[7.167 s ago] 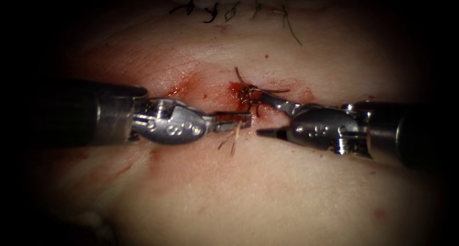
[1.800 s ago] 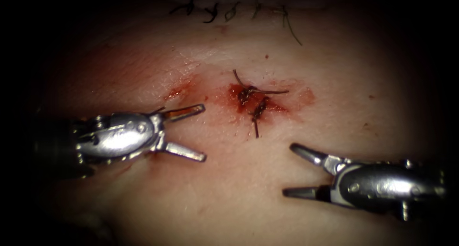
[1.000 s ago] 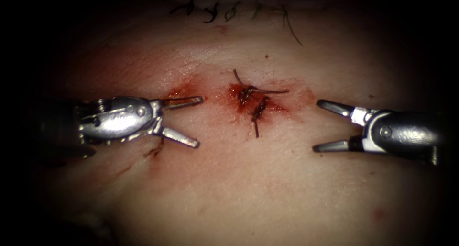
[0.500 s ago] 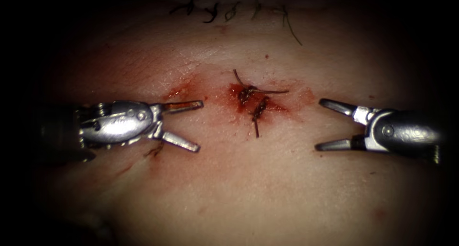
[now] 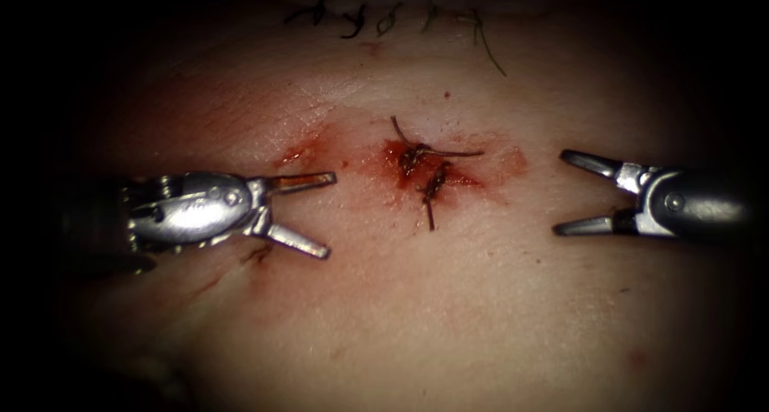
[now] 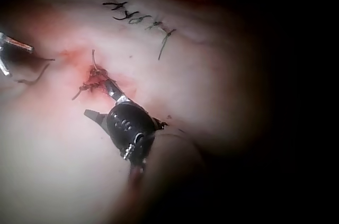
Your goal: Wound Closure
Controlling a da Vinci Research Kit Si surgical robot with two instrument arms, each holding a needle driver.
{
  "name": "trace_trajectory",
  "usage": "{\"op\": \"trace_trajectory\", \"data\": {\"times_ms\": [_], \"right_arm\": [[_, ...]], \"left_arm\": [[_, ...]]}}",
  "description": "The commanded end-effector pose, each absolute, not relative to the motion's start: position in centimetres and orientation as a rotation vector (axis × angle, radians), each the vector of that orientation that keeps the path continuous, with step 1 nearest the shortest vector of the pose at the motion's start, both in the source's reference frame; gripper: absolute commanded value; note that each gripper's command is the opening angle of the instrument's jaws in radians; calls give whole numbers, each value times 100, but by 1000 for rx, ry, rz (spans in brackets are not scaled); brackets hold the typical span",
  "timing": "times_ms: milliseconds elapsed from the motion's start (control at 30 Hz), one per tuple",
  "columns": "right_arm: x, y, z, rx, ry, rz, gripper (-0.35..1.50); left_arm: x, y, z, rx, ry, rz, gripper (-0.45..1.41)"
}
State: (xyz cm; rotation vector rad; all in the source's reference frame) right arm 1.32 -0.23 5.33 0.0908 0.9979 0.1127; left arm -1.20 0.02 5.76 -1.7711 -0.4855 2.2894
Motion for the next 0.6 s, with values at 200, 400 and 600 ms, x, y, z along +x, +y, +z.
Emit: {"op": "trace_trajectory", "data": {"times_ms": [200, 400, 600], "right_arm": [[149, -28, 541, 89, 1000, 116, 83], [150, -28, 541, 89, 1000, 116, 83], [153, -29, 542, 87, 999, 118, 83]], "left_arm": [[-127, -4, 584, -1770, -486, 2291, 68], [-127, -4, 584, -1770, -486, 2291, 69], [-127, -4, 584, -1771, -486, 2291, 69]]}}
